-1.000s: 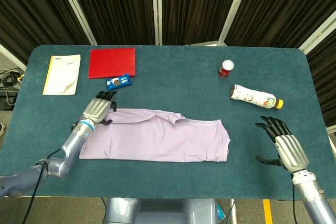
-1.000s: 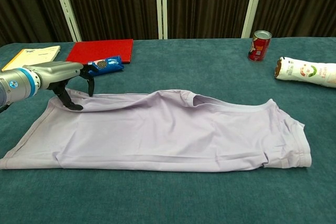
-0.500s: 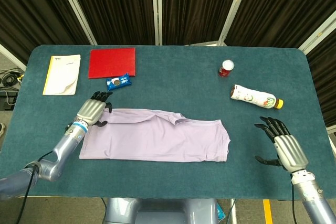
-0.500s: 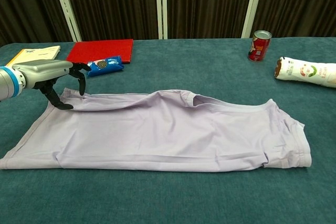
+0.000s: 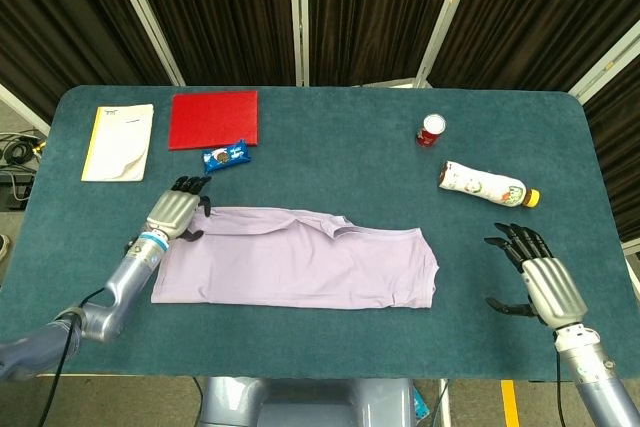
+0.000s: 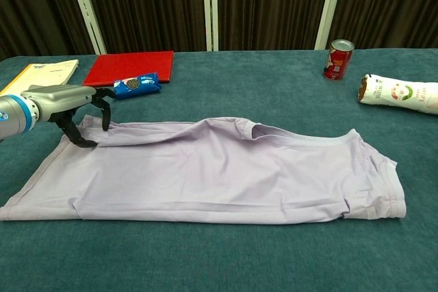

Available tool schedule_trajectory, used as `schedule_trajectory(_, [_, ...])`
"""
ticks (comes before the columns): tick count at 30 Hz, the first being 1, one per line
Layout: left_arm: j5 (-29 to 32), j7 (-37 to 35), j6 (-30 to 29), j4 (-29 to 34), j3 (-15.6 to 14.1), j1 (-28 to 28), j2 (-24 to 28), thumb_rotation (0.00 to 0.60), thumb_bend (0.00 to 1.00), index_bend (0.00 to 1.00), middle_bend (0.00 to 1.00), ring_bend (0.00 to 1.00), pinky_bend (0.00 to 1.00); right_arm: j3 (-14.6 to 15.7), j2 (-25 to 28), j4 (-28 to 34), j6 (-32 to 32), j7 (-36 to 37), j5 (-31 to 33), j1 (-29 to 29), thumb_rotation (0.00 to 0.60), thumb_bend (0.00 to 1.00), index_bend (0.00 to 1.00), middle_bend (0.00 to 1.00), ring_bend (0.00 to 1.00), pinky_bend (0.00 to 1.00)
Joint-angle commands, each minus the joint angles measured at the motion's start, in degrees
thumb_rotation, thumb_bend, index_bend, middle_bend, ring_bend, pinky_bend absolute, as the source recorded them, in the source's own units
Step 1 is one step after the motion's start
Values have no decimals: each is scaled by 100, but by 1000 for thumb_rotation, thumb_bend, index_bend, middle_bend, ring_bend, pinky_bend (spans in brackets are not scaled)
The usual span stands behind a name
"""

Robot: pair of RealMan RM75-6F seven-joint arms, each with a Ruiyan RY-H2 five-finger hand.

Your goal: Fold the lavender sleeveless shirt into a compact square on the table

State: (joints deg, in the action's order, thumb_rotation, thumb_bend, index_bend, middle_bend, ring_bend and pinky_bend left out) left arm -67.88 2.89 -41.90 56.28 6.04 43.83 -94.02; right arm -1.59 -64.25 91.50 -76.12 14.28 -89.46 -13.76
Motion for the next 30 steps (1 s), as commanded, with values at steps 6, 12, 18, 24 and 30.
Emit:
schedule_trajectory(6, [59, 15, 96, -113, 72, 24, -51, 600, 469, 510, 0, 0, 0, -2, 0, -9, 6, 14, 3, -4, 600, 9, 231, 75, 0, 0])
schedule_trajectory(12, [70, -14, 110, -150, 112, 11, -48, 600, 502, 536, 0, 0, 0, 4, -5, -4, 15, 1, 0, -6, 600, 9, 232, 75, 0, 0])
schedule_trajectory(18, [138, 11, 142, -180, 192, 29, -18, 600, 503, 621, 0, 0, 0, 4, -19, -9, 31, -17, 10, -11, 600, 9, 232, 75, 0, 0])
schedule_trajectory(24, [310, 34, 203, -310, 357, 102, -69, 600, 504, 645, 0, 0, 0, 8, -30, -16, 50, -31, 20, -15, 600, 9, 232, 75, 0, 0])
schedule_trajectory(30, [565, 280, 371, -534, 454, 208, -145, 600, 501, 621, 0, 0, 0, 5, -36, -29, 69, -33, 41, -19, 600, 8, 232, 75, 0, 0])
